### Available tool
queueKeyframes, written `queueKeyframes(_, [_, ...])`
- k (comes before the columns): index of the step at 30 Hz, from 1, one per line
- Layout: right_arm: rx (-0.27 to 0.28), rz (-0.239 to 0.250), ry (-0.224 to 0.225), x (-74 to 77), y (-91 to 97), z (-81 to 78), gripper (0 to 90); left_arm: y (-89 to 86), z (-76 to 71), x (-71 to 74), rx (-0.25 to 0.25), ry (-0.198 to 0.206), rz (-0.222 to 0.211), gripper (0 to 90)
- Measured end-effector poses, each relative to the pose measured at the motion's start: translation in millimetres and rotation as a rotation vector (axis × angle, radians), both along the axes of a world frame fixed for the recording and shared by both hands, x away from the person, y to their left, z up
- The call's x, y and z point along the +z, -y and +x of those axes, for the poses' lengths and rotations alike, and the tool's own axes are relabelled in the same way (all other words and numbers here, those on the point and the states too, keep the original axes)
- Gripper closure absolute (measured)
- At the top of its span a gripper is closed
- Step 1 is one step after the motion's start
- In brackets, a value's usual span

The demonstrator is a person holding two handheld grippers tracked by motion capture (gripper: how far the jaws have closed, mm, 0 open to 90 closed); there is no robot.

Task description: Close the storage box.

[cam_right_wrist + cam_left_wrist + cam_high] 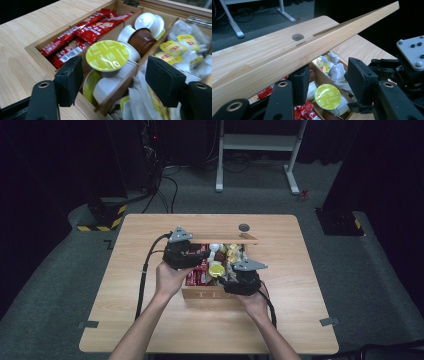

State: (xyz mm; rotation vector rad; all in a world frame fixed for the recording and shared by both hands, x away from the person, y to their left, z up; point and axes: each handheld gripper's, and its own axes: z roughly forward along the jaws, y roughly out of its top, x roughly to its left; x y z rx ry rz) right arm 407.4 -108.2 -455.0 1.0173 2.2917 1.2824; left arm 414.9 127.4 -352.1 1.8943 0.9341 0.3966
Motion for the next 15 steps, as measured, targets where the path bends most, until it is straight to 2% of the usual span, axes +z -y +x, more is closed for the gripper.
queueKeyframes(15, [0.012, -0.056, -0.020, -5.1, -22.5, 17.4, 30.6, -1.4, 3.6, 1.3, 0.013, 0.009, -0.017, 53.5])
